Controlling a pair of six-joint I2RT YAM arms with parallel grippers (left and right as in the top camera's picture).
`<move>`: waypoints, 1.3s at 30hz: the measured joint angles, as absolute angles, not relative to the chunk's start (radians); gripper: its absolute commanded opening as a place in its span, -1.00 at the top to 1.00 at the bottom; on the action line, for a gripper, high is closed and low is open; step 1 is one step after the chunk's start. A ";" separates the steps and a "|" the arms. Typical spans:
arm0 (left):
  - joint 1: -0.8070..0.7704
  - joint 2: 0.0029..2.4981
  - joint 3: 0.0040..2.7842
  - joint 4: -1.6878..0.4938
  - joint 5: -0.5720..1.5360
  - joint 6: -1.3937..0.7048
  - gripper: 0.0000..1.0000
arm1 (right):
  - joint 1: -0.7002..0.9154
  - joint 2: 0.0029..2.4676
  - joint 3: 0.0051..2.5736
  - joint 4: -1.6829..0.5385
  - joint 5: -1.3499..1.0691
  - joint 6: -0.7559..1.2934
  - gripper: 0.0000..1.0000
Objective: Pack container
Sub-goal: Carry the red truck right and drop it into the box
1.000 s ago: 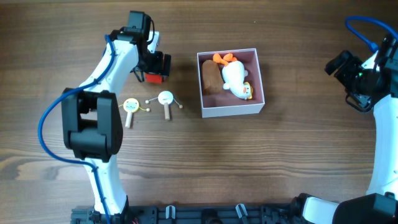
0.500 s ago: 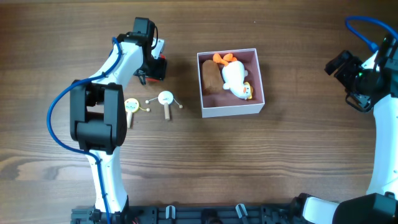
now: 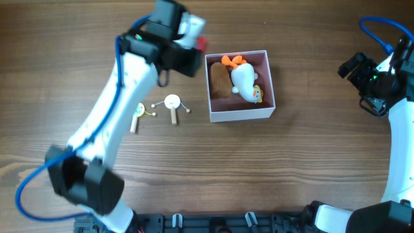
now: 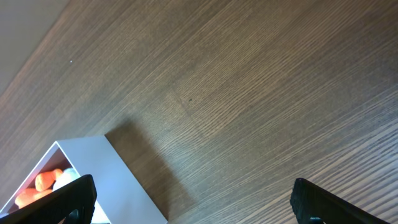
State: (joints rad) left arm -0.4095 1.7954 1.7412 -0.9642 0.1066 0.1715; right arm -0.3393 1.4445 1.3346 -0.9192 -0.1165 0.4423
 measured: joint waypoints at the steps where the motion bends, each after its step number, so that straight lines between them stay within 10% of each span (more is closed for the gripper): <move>1: -0.457 1.772 1.747 -0.950 0.111 0.203 0.65 | -0.339 1.444 1.335 -0.919 -0.117 0.442 -0.99; 6: -0.658 1.808 1.750 -0.868 0.133 0.357 0.68 | -0.339 1.444 1.335 -0.919 -0.118 0.442 -0.99; 21: -0.772 2.138 1.742 -0.749 0.123 0.522 -0.08 | -0.339 1.444 1.335 -0.919 -0.123 0.442 -0.99; 25: -0.772 2.138 1.742 -0.751 0.098 0.530 -1.00 | -0.339 1.444 1.335 -0.919 -0.123 0.442 -0.99; 39: -0.770 1.863 1.742 -0.835 -0.002 0.458 -0.90 | -0.339 1.444 1.335 -0.919 -0.123 0.445 -0.99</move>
State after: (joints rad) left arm -0.7696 1.8626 1.7420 -0.8349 -0.0025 0.4583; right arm -0.3393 1.4445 1.3346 -0.9192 -0.1234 0.4454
